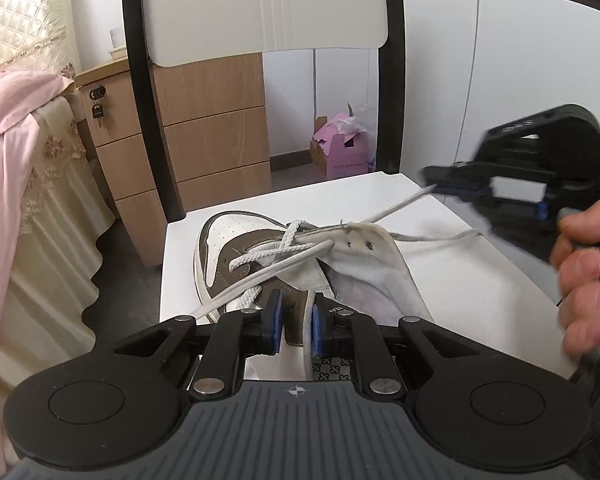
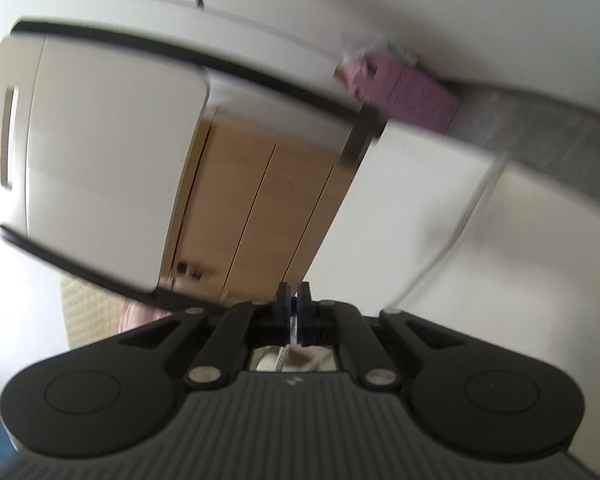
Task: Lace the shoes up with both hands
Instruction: 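Open the right gripper and lift it away from the sneaker tongue, then grasp the white lace end with the right gripper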
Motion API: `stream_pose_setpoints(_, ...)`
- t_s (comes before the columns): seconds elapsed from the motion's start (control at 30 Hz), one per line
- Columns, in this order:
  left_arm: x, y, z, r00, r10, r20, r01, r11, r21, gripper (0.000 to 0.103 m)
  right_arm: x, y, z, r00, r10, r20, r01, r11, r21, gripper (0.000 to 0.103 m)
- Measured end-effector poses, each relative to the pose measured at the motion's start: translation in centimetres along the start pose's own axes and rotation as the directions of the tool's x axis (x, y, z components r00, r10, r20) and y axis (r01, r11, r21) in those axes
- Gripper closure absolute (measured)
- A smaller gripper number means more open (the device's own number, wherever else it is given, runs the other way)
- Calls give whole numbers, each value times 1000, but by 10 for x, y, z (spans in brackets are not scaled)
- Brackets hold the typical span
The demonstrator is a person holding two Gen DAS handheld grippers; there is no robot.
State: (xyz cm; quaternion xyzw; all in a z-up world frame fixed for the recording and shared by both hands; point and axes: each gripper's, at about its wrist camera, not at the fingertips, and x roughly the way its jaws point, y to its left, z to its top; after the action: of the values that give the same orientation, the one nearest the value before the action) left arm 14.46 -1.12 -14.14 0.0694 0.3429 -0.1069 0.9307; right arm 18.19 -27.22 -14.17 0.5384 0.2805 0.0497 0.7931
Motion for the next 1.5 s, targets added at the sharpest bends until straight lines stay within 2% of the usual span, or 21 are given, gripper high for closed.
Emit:
stream_pose_setpoints(0.17, -1, 1, -1, 1000, -5, 10, 5, 1000, 2, 86, -18, -10, 29, 996, -41, 83, 43, 999, -25, 100)
stream_pose_setpoints(0.4, -2, 10, -2, 998, -47, 53, 48, 998, -32, 85, -31, -10, 42, 995, -60, 85, 70, 990, -120, 99)
stream_pose_setpoints(0.57, -2, 12, -3, 997, -50, 64, 53, 998, -40, 84, -41, 2, 37, 996, -75, 55, 86, 970, -226, 93)
stream_pose_setpoints(0.7, -3, 13, -2, 997, -46, 70, 50, 997, -58, 84, -49, 12, 33, 995, -89, 32, 95, 946, -309, 65)
stream_pose_setpoints(0.73, -4, 15, -2, 996, -45, 71, 50, 996, -67, 84, -51, 14, 32, 996, -90, 26, 94, 942, -321, 63)
stream_pose_setpoints(0.77, -5, 16, -2, 996, -45, 73, 50, 996, -78, 84, -52, 14, 31, 996, -85, 21, 87, 944, -319, 62)
stream_pose_setpoints(0.83, -8, 18, -2, 996, -40, 76, 48, 994, -94, 84, -55, 15, 28, 998, -70, 3, 68, 948, -312, 51)
stream_pose_setpoints(0.97, -18, 20, -3, 995, -49, 91, 61, 990, -130, 83, -59, 22, 8, 996, 14, -90, -37, 965, -258, 36)
stream_pose_setpoints(1.03, -24, 21, -4, 994, -37, 101, 50, 990, -134, 83, -57, 21, -3, 986, 85, -143, -111, 976, -185, 17)
stream_pose_setpoints(1.07, -25, 21, -4, 994, -28, 103, 42, 990, -136, 82, -56, 20, -9, 980, 110, -164, -135, 979, -150, 15)
stream_pose_setpoints(1.13, -26, 24, -5, 994, -20, 105, 35, 988, -149, 79, -52, 21, -19, 975, 118, -189, -143, 982, -124, 14)
stream_pose_setpoints(1.3, -22, 25, -3, 995, -31, 96, 46, 987, -154, 78, -35, 22, -38, 967, 115, -228, -141, 985, -101, 13)
stream_pose_setpoints(1.5, -14, 23, -4, 997, -35, 70, 44, 990, -131, 78, -4, 16, -51, 962, 88, -259, -95, 995, -14, 15)
